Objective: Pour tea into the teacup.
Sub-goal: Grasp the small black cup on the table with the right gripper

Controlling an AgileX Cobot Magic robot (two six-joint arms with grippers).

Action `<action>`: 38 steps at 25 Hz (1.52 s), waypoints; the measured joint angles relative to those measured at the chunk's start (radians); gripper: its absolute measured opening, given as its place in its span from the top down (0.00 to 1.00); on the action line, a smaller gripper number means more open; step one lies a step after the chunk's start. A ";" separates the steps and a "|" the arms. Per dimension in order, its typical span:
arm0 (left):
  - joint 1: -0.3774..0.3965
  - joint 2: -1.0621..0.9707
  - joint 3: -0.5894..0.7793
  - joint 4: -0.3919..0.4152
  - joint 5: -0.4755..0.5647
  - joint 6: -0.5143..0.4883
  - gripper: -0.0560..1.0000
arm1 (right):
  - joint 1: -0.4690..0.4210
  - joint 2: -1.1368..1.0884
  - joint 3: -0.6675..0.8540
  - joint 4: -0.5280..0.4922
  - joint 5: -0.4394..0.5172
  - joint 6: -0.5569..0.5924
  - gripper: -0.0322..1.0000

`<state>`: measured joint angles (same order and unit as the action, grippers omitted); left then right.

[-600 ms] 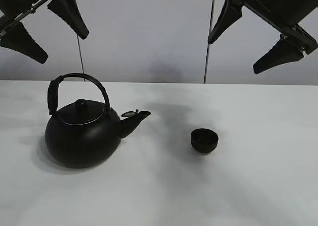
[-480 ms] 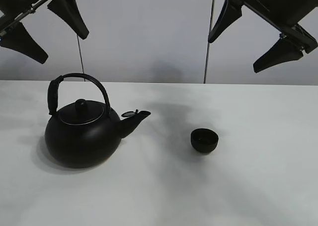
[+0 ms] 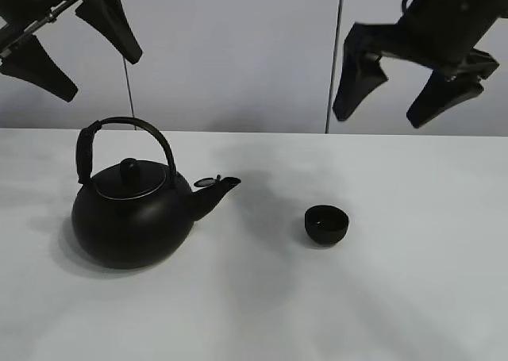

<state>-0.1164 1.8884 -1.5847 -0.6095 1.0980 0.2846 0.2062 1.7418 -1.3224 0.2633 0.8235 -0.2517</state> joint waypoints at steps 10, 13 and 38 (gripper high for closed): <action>0.000 0.001 0.000 0.000 -0.003 0.000 0.29 | 0.193 0.201 0.000 -0.279 -0.053 0.180 0.30; 0.000 0.001 0.000 0.000 -0.003 0.000 0.29 | 0.193 0.251 0.000 -0.294 -0.074 0.197 0.30; 0.000 0.001 0.000 0.000 -0.056 0.001 0.29 | 0.268 0.269 -0.011 -0.128 -0.148 0.131 0.58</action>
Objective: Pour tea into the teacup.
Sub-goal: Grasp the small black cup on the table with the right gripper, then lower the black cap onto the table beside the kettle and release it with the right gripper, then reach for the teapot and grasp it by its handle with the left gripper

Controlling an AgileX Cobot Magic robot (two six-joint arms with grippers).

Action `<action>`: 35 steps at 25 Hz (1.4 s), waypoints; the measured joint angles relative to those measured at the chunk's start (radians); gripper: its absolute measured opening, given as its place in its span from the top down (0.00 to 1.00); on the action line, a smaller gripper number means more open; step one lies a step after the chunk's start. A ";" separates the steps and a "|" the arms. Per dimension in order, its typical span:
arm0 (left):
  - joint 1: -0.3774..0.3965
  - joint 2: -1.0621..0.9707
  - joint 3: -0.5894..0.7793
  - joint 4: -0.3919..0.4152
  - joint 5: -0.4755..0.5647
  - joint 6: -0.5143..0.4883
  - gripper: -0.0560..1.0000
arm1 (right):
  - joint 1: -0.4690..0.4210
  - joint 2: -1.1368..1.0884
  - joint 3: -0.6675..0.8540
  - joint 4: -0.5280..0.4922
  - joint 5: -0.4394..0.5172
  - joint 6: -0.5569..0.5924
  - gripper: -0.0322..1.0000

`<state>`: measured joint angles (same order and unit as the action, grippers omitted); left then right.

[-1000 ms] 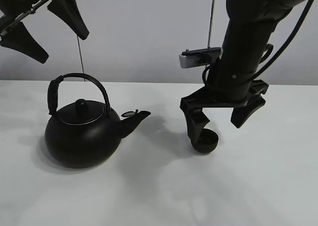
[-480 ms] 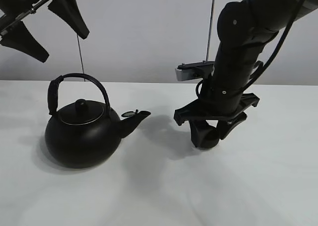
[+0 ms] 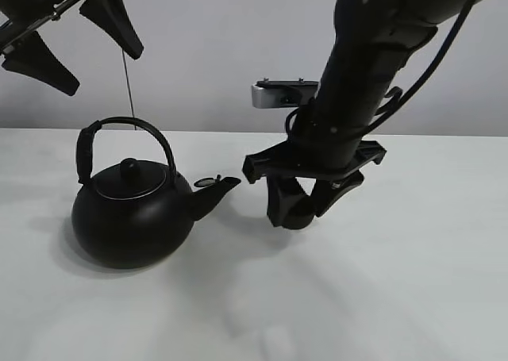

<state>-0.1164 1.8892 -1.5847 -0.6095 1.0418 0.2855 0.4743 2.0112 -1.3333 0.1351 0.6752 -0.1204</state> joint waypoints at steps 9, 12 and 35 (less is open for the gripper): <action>0.000 0.000 0.000 0.000 -0.009 0.000 0.29 | 0.057 0.033 0.000 -0.016 -0.024 -0.004 0.58; 0.000 0.000 0.000 0.000 -0.011 0.000 0.29 | 0.059 0.056 0.000 -0.030 -0.029 -0.004 0.58; 0.000 0.000 0.000 0.000 -0.017 0.002 0.29 | -0.039 -0.119 -0.133 -0.152 0.220 -0.004 0.36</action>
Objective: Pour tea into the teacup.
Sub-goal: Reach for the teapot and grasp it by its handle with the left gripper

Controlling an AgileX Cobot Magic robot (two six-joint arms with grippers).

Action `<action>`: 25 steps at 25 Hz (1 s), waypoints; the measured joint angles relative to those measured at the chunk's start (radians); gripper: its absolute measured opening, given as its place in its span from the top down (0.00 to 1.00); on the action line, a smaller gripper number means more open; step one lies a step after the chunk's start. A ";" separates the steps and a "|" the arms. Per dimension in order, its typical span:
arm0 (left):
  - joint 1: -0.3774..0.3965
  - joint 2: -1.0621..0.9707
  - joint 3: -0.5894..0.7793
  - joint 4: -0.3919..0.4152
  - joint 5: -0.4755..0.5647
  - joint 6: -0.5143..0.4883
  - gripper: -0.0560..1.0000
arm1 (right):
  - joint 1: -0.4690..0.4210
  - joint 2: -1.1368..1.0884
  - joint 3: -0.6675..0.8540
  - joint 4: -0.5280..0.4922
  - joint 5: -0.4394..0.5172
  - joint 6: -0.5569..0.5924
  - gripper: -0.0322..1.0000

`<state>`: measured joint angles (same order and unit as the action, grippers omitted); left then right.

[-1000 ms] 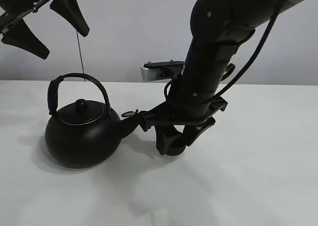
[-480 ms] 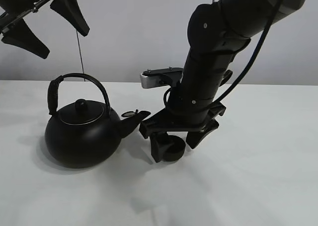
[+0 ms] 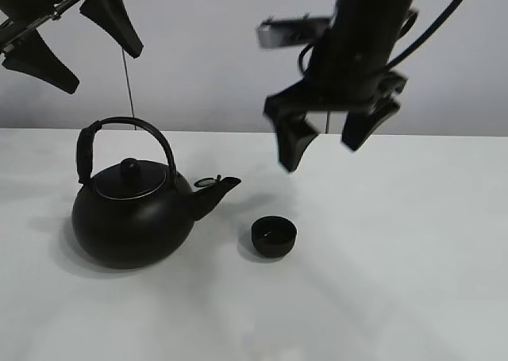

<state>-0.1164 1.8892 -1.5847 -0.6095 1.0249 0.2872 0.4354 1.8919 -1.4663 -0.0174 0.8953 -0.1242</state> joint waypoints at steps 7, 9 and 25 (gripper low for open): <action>0.000 0.000 0.000 0.000 0.000 0.000 0.29 | -0.353 -0.132 -0.059 -0.046 0.214 0.000 0.36; 0.000 0.000 0.000 0.000 0.000 0.000 0.29 | -0.443 -0.163 -0.059 -0.040 0.261 -0.006 0.36; 0.000 0.000 0.000 0.000 -0.001 0.000 0.29 | -0.588 -0.933 0.405 0.097 0.282 -0.030 0.36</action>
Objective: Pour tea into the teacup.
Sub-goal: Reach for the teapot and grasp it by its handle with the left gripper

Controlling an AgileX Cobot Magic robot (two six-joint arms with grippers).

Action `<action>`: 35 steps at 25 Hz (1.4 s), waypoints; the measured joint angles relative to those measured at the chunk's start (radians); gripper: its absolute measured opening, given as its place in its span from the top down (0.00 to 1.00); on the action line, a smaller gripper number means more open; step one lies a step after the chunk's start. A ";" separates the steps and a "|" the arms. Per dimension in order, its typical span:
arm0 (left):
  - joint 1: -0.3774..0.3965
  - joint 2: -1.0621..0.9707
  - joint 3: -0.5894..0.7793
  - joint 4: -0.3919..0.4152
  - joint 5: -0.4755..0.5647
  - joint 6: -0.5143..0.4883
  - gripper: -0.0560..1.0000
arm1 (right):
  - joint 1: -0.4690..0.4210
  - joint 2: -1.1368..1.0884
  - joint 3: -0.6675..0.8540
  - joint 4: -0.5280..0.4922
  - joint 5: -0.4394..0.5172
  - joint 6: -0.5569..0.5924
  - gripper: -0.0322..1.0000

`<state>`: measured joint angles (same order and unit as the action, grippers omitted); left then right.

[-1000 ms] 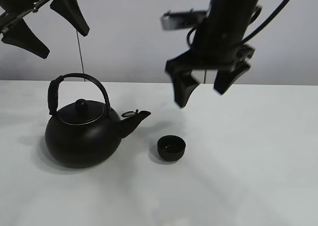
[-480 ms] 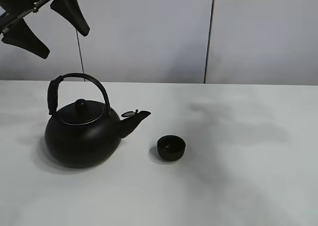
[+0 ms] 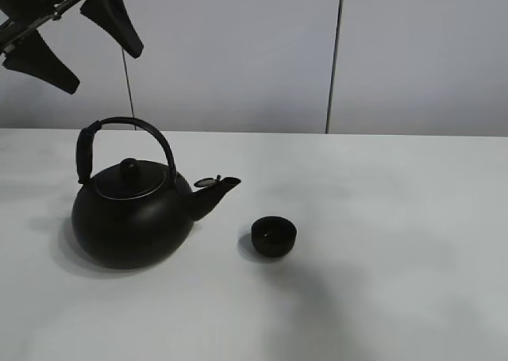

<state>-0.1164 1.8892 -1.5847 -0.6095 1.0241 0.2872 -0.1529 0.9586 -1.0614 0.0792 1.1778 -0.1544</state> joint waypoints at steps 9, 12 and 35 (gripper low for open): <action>0.000 0.000 0.000 0.000 0.000 0.000 0.29 | 0.000 -0.756 0.481 -0.063 -0.131 0.054 0.36; 0.000 0.000 0.000 0.000 0.000 0.000 0.29 | 0.000 -0.859 0.532 -0.091 -0.034 0.056 0.36; 0.000 0.000 0.000 0.000 -0.004 0.000 0.29 | 0.000 -0.960 0.570 -0.023 -0.055 0.147 0.36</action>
<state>-0.1164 1.8892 -1.5847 -0.6095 1.0206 0.2872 -0.1529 -0.0017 -0.4917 0.0563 1.1230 -0.0079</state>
